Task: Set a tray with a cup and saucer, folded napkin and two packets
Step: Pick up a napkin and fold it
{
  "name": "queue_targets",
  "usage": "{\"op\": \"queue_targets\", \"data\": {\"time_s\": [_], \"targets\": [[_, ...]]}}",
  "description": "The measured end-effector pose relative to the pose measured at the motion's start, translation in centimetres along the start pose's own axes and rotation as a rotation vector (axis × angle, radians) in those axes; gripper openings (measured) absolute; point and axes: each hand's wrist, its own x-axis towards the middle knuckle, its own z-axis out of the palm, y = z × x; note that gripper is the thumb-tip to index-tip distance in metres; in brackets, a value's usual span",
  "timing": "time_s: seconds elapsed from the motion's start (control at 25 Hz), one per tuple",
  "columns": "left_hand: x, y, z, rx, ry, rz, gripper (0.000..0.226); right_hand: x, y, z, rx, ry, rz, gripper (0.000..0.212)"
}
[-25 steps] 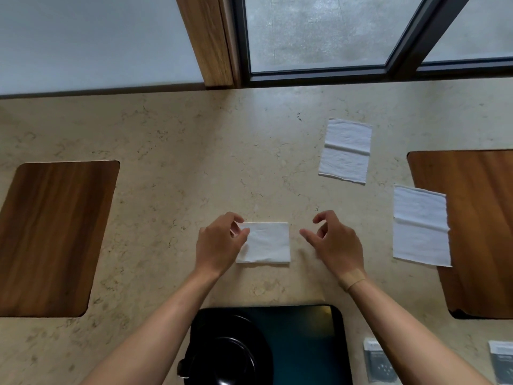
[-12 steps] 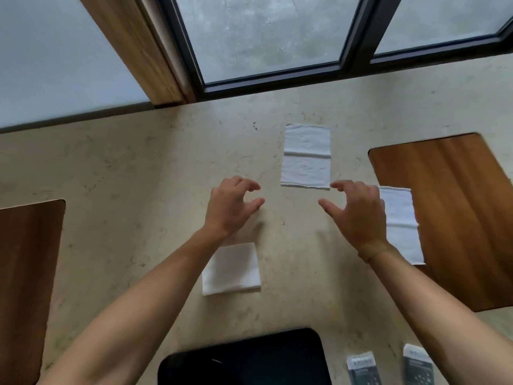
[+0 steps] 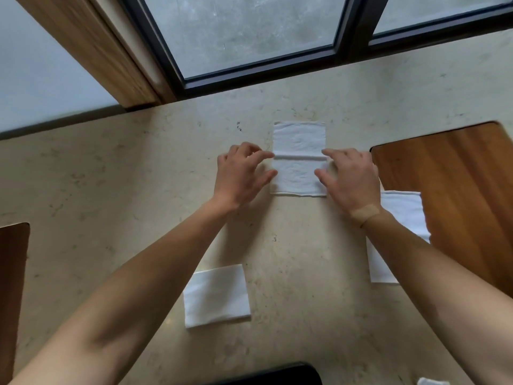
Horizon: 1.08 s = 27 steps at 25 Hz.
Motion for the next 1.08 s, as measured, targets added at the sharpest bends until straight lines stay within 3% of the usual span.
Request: {"op": "queue_targets", "data": {"time_s": [0.24,0.64,1.08], "targets": [[2.9,0.6,1.4,-0.007,-0.03,0.017,0.035,1.7,0.6,0.7,-0.027,0.004,0.006,0.039],[2.9,0.8,2.0,-0.032,0.01,0.029,0.012,2.2,-0.1,1.0,0.023,0.016,0.085,0.011],[-2.0,3.6,-3.2,-0.359,0.059,-0.048,0.002,-2.5,-2.9,-3.0,0.617,-0.089,0.092,0.012]]}}
